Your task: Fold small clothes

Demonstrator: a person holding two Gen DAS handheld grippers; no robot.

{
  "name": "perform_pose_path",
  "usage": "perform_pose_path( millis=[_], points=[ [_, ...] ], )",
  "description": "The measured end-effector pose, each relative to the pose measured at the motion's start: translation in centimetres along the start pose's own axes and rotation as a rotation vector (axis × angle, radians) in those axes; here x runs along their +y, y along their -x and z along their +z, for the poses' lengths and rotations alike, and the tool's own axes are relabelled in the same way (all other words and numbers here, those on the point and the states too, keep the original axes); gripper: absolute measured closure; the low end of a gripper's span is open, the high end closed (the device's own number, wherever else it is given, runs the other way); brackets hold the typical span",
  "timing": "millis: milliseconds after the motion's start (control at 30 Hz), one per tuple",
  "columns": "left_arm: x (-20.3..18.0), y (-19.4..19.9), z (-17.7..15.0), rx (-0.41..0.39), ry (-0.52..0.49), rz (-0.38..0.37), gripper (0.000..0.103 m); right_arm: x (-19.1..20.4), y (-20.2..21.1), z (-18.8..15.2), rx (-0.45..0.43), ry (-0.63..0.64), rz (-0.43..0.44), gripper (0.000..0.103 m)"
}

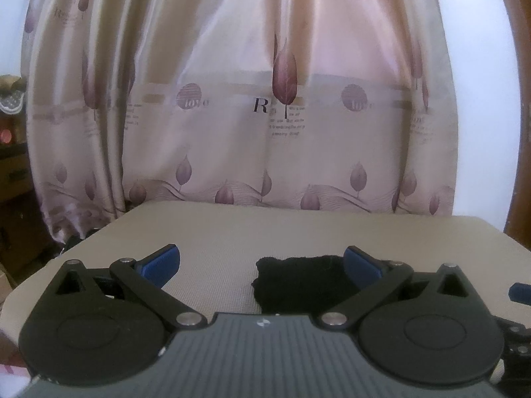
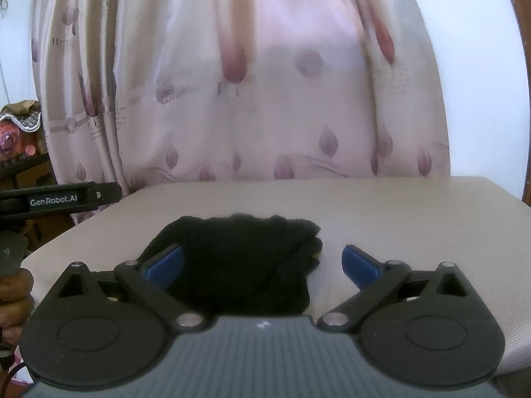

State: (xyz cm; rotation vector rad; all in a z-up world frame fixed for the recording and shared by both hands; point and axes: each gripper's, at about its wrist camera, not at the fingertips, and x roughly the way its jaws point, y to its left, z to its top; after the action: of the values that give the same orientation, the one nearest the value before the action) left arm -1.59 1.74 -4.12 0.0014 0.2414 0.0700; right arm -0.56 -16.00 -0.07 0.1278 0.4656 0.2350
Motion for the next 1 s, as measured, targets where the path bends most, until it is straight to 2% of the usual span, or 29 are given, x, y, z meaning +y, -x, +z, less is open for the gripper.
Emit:
perform_pose_path(
  millis=[667, 1000],
  points=[
    [-0.5, -0.7, -0.9, 0.024, -0.013, -0.009, 0.000, 0.5, -0.9, -0.4, 0.004, 0.027, -0.012, 0.000],
    [0.0, -1.1, -1.5, -0.002, -0.002, 0.026, 0.000, 0.6, -1.3, -0.6, 0.001, 0.050, -0.036, 0.000]
  ],
)
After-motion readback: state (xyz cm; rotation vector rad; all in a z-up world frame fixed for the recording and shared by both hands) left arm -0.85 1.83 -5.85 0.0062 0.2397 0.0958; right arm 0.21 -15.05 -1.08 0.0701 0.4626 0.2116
